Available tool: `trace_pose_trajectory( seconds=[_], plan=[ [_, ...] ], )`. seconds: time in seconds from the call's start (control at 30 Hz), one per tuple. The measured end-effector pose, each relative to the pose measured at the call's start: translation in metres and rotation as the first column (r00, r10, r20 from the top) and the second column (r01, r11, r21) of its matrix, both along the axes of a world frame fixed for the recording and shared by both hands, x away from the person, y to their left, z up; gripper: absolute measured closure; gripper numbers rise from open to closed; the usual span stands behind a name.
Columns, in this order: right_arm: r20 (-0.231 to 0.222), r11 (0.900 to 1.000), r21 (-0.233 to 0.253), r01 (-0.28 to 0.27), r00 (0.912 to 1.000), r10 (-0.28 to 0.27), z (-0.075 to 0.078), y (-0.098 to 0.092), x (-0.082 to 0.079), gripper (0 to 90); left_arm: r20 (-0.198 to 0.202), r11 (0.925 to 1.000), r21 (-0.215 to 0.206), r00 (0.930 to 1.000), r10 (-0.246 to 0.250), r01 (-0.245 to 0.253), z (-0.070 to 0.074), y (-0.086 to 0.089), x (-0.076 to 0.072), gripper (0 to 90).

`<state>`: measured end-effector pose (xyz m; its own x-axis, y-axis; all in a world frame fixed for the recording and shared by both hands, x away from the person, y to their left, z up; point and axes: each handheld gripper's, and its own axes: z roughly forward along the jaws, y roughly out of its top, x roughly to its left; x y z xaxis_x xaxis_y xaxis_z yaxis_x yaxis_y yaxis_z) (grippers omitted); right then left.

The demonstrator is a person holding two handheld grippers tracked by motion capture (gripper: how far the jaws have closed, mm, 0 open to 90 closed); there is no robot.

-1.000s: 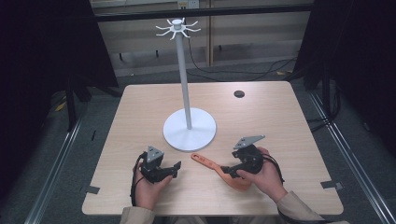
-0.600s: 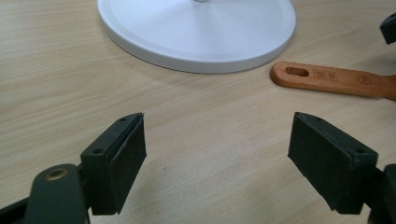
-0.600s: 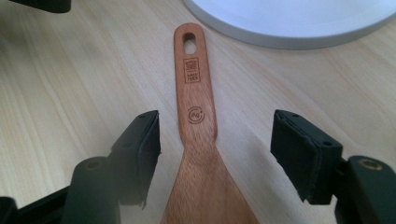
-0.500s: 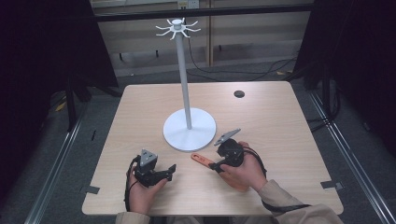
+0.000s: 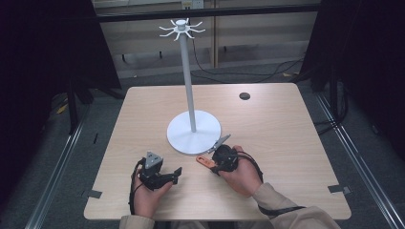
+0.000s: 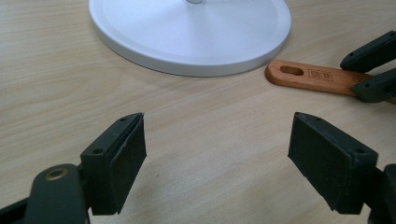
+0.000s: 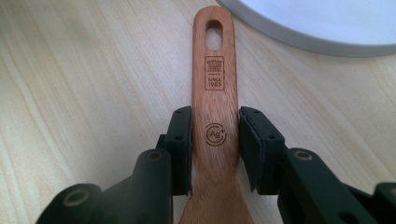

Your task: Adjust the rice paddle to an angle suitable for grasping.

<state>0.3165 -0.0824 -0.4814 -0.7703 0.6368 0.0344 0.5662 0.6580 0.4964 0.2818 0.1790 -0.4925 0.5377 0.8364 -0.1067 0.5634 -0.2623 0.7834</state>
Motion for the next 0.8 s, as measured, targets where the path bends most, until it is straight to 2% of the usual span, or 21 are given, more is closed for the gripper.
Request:
trace_pose_trajectory(
  seconds=[0.07, 0.1, 0.17, 0.23, 0.33, 0.37, 0.57, 0.7, 0.77, 0.8],
  plan=[
    [-0.016, 1.0, -0.008, 0.009, 0.9998, -0.009, 0.001, 0.001, 0.002, 66.6, 0.0, 1.0, -0.007, 1.0, -0.002, 0.002, 0.0, -0.001, 0.0, 19.0],
    [-0.023, 1.0, -0.003, 0.028, 0.9994, -0.028, 0.001, 0.002, 0.002, 66.6, -0.001, 0.9999, -0.01, 1.0, -0.005, 0.005, 0.0, -0.002, -0.001, 19.0],
    [-0.03, 1.0, 0.008, 0.03, 0.9991, -0.03, 0.001, -0.001, 0.001, 66.7, -0.002, 0.9998, -0.015, 0.9999, -0.012, 0.012, 0.001, -0.003, -0.001, 19.0],
    [-0.041, 0.998, 0.051, 0.044, 0.9983, -0.042, 0.001, -0.008, 0.001, 66.7, 0.003, 0.9997, -0.023, 1.0, -0.009, 0.009, 0.001, -0.004, -0.001, 19.0],
    [-0.018, 0.989, 0.124, 0.076, 0.997, -0.075, 0.009, -0.023, 0.0, 66.8, -0.001, 0.9996, -0.028, 1.0, -0.01, 0.01, 0.0, -0.004, 0.0, 19.0],
    [-0.008, 0.984, 0.156, 0.086, 0.9963, -0.086, 0.012, -0.027, 0.0, 66.7, -0.002, 0.9996, -0.021, 0.9999, -0.016, 0.016, 0.0, -0.004, 0.001, 19.0],
    [0.056, 0.958, 0.27, 0.096, 0.9917, -0.116, 0.031, -0.048, -0.004, 66.7, 0.007, 0.9984, -0.048, 0.9995, -0.03, 0.03, 0.002, -0.013, 0.002, 19.0],
    [0.092, 0.93, 0.349, 0.11, 0.9843, -0.151, 0.037, -0.059, -0.008, 66.7, 0.009, 0.9966, -0.062, 0.9985, -0.054, 0.054, 0.002, -0.019, 0.003, 19.0],
    [0.109, 0.913, 0.391, 0.116, 0.9793, -0.171, 0.039, -0.064, -0.009, 66.7, 0.011, 0.9952, -0.07, 0.9977, -0.067, 0.067, 0.003, -0.022, 0.003, 18.8],
    [0.114, 0.909, 0.4, 0.117, 0.9778, -0.176, 0.039, -0.065, -0.01, 66.7, 0.011, 0.9953, -0.072, 0.9979, -0.064, 0.065, 0.003, -0.023, 0.003, 18.7]
  ],
)
